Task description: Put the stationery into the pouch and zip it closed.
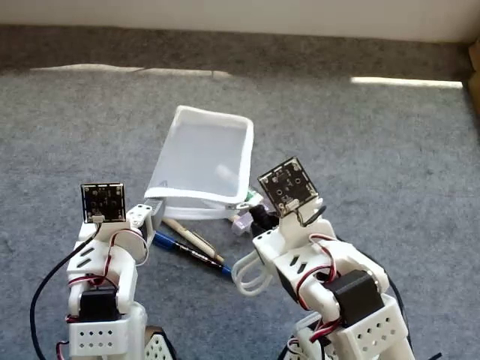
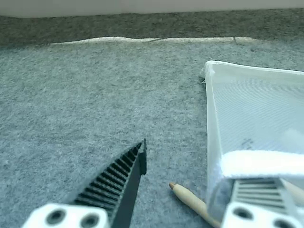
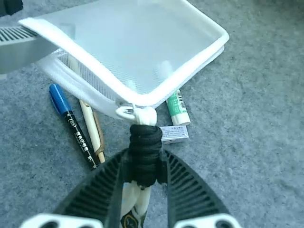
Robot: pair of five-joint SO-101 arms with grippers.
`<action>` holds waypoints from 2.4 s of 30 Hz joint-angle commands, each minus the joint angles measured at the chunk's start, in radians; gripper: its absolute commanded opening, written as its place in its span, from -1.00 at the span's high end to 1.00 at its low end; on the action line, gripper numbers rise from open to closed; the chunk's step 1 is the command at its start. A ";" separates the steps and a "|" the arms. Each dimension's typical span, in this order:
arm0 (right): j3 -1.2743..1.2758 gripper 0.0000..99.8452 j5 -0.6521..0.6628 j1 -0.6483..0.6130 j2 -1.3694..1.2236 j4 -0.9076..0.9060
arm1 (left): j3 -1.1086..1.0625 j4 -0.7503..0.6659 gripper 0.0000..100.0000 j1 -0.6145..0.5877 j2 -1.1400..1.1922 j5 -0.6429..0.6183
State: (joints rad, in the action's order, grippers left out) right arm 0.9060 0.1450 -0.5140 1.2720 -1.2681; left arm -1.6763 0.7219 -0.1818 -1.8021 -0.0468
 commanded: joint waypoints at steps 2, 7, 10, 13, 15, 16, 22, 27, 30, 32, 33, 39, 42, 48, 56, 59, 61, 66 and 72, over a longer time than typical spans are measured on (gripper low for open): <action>-0.074 0.99 0.011 0.019 0.019 -0.002 | -0.019 -0.002 0.43 -0.010 -0.005 0.011; -0.074 0.98 0.011 0.019 0.019 -0.002 | -0.019 -0.002 0.68 -0.010 -0.012 0.011; -0.074 0.98 0.011 0.018 0.018 -0.001 | -0.018 -0.008 0.84 -0.010 -0.013 0.017; -0.074 0.98 0.009 0.018 0.018 -0.001 | -0.016 -0.008 0.95 -0.007 -0.013 0.115; -0.074 0.95 0.005 0.018 0.018 -0.001 | -0.012 -0.008 0.99 -0.010 -0.013 0.166; -0.074 0.90 0.003 0.018 0.016 -0.001 | -0.002 -0.002 0.99 -0.012 -0.013 0.170; -0.068 0.50 0.003 0.018 0.010 -0.001 | 0.065 0.091 0.99 -0.027 -0.012 0.169; -0.068 0.50 0.003 0.018 0.010 -0.001 | 0.137 0.175 0.99 -0.027 -0.008 0.169; -0.067 0.50 0.002 0.021 0.010 0.028 | 0.185 0.207 0.99 -0.027 -0.005 0.169; -0.047 0.50 -0.028 0.024 0.007 0.070 | 0.231 0.244 0.99 -0.027 -0.004 0.169; -0.027 0.50 -0.049 0.024 0.007 0.096 | 0.257 0.267 0.99 -0.027 -0.004 0.169; 0.067 0.50 -0.072 0.024 0.007 0.226 | 0.407 0.408 0.99 -0.027 -0.002 0.167; 0.085 0.50 -0.074 0.024 0.007 0.251 | 0.463 0.465 0.99 -0.027 -0.002 0.167; 0.096 0.50 -0.074 0.024 0.007 0.262 | 0.567 0.566 0.99 -0.027 -0.001 0.167; 0.101 0.50 -0.074 0.024 0.007 0.280 | 0.713 0.657 0.99 -0.027 0.150 0.167; 0.101 0.50 -0.074 0.024 0.007 0.280 | 0.786 0.661 0.99 -0.033 0.291 0.167; 0.101 0.50 -0.074 0.024 0.007 0.280 | 0.832 0.661 0.99 -0.061 0.371 0.166; 0.101 0.50 -0.069 0.024 0.007 0.275 | 0.900 0.663 0.99 -0.131 0.492 0.161; 0.099 0.50 -0.068 0.024 0.005 0.274 | 0.903 0.661 0.99 -0.136 0.607 0.109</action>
State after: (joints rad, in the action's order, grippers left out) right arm 1.0073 0.0821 -0.5048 1.2720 -1.0196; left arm -0.8263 1.3817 -0.3046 -1.2727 0.0990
